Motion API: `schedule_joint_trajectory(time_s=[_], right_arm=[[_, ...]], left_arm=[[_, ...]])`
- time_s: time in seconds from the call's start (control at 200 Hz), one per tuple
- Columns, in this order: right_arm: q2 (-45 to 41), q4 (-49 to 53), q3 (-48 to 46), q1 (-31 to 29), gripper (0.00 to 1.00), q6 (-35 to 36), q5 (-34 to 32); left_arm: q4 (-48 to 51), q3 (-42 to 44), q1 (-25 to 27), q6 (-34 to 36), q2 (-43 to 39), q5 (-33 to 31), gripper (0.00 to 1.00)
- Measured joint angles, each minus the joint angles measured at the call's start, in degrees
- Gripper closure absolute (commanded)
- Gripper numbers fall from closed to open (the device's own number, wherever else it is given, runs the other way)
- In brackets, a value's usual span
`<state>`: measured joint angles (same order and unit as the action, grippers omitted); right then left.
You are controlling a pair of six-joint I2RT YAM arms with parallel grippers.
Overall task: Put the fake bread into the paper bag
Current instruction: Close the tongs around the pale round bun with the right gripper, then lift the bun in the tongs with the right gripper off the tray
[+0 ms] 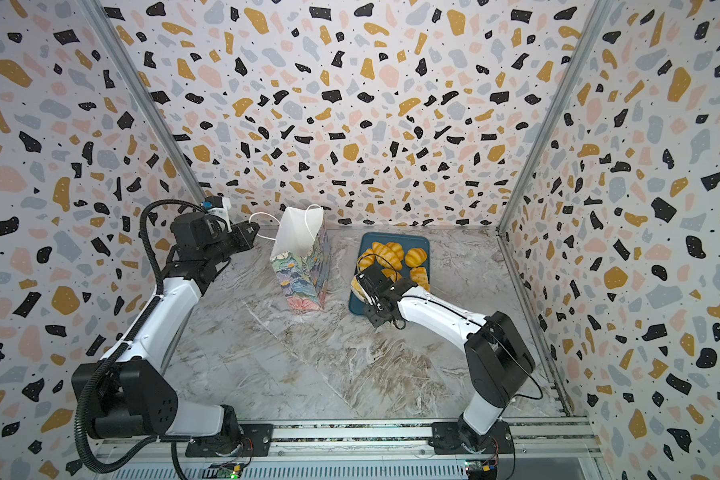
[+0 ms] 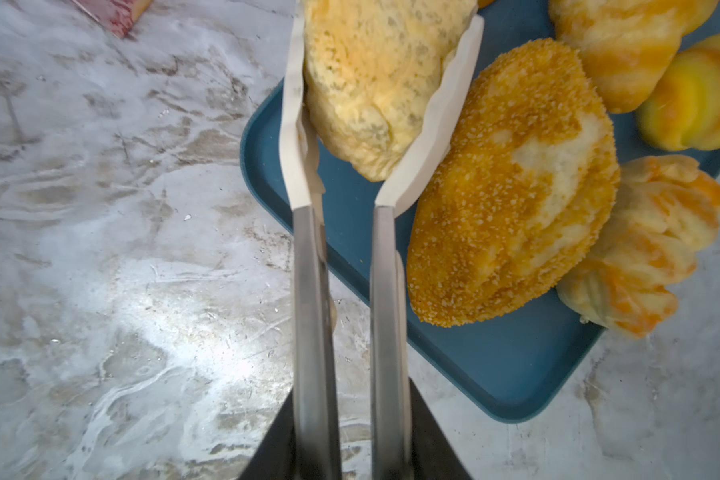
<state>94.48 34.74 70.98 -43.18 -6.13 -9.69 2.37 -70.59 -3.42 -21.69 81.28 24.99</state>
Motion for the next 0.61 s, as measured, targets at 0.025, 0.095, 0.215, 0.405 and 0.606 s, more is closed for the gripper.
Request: schedule_joint_trajectory(time_s=[0.025,0.095,0.215,0.405,0.606], right_arm=[[-0.37,-0.09,0.0,0.04,0.66,-0.04,0.02],[-1.46,-0.39,0.0,0.11,0.66,-0.2,0.02],[-3.34,-1.03,0.0,0.22,0.67,-0.55,0.02],[-5.31,-2.32,-0.2,0.37,0.68,-1.64,0.02],[-7.3,-3.45,-0.22,0.37,0.7,-2.99,0.07]], left_arm=[[0.0,0.0,0.0,0.0,0.0,0.0,1.0],[-0.04,0.0,0.0,-0.02,0.0,0.0,1.0],[-0.13,0.0,0.0,-0.13,0.0,0.02,1.0],[-0.35,0.0,0.0,-0.24,0.0,0.04,1.0],[-0.87,0.0,0.0,-0.28,0.0,0.26,1.0]])
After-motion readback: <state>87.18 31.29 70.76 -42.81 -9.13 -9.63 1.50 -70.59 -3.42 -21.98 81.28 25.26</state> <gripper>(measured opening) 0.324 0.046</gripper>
